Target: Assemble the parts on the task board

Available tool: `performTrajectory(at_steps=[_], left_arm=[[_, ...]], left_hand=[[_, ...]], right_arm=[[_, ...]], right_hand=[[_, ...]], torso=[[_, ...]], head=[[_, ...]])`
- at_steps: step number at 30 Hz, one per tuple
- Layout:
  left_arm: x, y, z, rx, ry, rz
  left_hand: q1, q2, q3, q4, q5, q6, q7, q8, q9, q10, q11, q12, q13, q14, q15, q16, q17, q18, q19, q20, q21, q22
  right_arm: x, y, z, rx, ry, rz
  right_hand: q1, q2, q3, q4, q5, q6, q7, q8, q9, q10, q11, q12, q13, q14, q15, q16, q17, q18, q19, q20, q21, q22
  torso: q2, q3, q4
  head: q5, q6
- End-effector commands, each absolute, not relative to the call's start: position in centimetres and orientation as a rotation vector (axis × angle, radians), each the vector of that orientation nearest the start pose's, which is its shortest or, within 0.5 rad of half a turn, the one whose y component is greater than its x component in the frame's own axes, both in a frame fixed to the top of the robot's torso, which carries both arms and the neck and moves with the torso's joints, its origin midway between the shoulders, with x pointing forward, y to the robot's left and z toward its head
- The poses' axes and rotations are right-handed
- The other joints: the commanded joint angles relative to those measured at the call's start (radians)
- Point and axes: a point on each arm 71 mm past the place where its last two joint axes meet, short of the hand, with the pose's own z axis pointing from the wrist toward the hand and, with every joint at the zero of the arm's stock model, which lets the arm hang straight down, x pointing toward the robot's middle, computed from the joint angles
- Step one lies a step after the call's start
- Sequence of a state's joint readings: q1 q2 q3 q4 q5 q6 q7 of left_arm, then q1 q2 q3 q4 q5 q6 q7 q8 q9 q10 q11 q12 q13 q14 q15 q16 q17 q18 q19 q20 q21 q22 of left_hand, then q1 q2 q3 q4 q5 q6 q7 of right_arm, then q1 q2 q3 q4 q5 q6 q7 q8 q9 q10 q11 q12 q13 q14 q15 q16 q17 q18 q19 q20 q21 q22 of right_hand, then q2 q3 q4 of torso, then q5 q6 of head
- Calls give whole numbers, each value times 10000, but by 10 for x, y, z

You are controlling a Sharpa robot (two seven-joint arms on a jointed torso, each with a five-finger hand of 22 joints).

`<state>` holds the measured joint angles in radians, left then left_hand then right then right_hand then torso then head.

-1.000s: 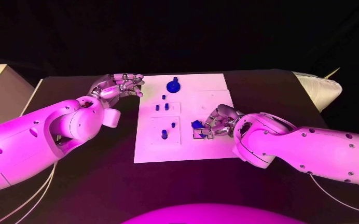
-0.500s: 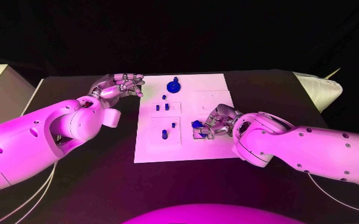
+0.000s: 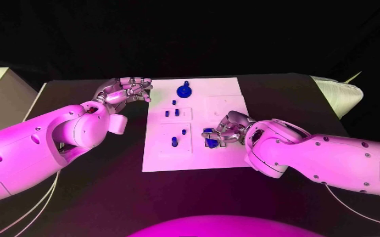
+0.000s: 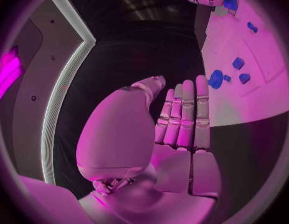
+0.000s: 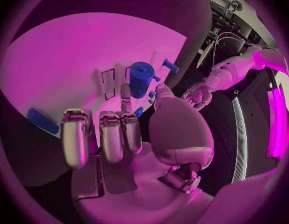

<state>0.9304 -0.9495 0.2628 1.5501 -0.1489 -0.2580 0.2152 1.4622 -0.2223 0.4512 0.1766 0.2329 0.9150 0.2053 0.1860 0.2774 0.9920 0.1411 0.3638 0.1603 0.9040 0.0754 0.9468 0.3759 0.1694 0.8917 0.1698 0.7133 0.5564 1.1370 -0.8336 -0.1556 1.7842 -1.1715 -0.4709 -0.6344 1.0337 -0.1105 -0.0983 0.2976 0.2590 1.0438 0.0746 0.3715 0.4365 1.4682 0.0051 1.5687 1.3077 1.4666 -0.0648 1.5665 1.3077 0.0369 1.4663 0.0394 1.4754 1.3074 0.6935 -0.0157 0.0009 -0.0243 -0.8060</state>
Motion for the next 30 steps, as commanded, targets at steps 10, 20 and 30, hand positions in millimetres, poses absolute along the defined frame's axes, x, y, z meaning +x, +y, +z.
performTrajectory(at_steps=[10, 20, 30], left_arm=[[473, 260, -201, -12298, 14661, -14703], [473, 260, -202, -12317, 14684, -14686], [472, 260, -203, -12348, 14698, -14662]], left_hand=[[34, 32, -2, 79, 12, -63, -3, -9, -16, -56, -8, 33, -9, 38, 7, -45, 16, 133, 85, -7, -36, -9], [41, 35, -9, 105, 12, -66, -1, -6, -23, -64, -6, 42, -13, 36, 9, -49, 19, 132, 96, -7, -55, -22], [44, 40, -11, 119, 13, -69, 0, -6, -27, -70, -5, 45, -15, 34, 10, -52, 20, 132, 100, -6, -65, -29]], right_arm=[[401, -158, -242, 3080, 20067, 5144], [401, -167, -241, 2723, 19942, 4949], [399, -172, -240, 2531, 19896, 4966]], right_hand=[[-544, -3, -260, 12, -380, -11, -36, 112, 42, 1026, -85, 21, 2631, 1042, -50, 43, 2631, -187, 882, -68, 68, 2300], [-482, 117, -185, -10, -325, -8, -43, 145, 52, 1026, -90, 21, 2631, 1042, -52, 43, 2631, -194, 889, -69, 102, 2315], [-382, 250, -119, -14, -181, -16, -48, 175, 60, 1026, -94, 21, 2631, 1042, -56, 43, 2631, -201, 895, -72, 134, 2330]], torso=[[1, 13, -9], [0, 10, -9], [-3, 12, -13]], head=[[11, -9], [10, -12], [30, 3]])
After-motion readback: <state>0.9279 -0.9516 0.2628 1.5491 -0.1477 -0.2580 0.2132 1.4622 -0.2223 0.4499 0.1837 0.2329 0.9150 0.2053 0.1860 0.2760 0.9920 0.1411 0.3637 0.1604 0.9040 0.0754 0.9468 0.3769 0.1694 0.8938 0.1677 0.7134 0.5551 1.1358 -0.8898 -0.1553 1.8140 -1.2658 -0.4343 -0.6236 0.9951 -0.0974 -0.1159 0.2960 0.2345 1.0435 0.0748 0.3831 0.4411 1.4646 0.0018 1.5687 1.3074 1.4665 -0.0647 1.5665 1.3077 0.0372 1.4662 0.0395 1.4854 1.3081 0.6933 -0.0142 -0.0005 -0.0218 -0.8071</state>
